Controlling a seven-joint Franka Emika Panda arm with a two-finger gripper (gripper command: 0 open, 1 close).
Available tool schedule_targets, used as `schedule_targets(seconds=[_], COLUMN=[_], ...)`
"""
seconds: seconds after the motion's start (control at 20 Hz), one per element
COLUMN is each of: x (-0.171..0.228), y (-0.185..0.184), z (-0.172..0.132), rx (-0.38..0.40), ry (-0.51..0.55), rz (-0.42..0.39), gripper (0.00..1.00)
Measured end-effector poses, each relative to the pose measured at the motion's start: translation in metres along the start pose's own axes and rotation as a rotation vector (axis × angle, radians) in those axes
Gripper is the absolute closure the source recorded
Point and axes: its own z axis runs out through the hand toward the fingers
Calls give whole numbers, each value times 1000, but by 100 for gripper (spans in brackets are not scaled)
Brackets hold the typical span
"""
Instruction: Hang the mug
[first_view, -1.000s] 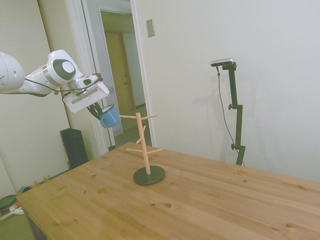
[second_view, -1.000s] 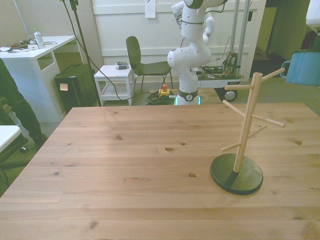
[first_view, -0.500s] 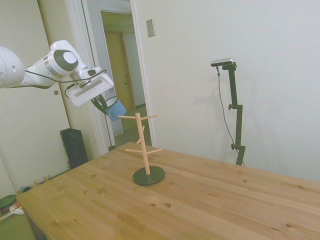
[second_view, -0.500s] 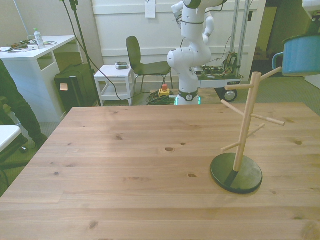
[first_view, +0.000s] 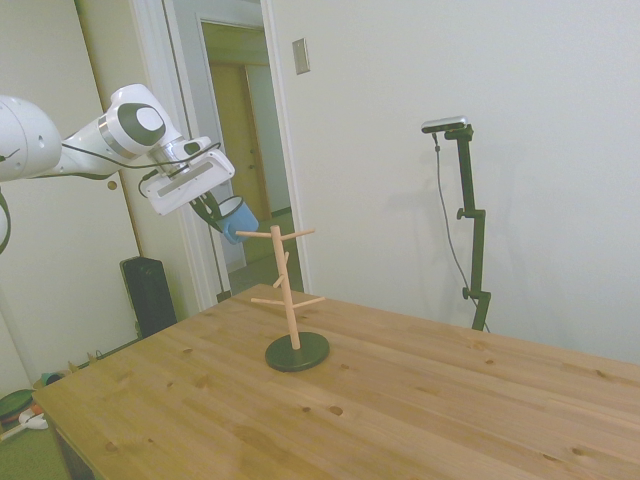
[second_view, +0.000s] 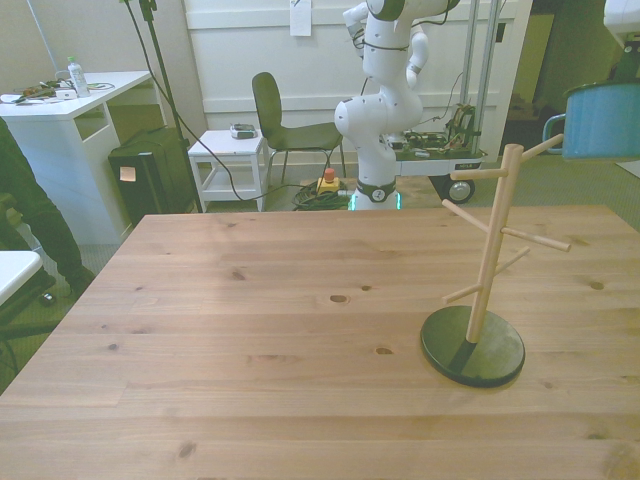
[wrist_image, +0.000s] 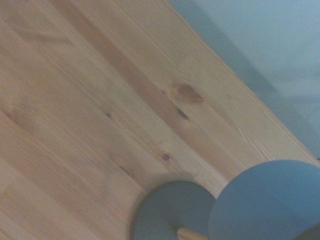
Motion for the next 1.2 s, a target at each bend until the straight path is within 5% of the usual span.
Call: schedule_targets(seconds=[1.1,1.15,1.2], x=[34,35,35], y=[50,51,52], z=[33,34,36], rx=[-24,-24,-25], ry=[-3,-3,-5], rz=[46,47,48], gripper=[100,0,0])
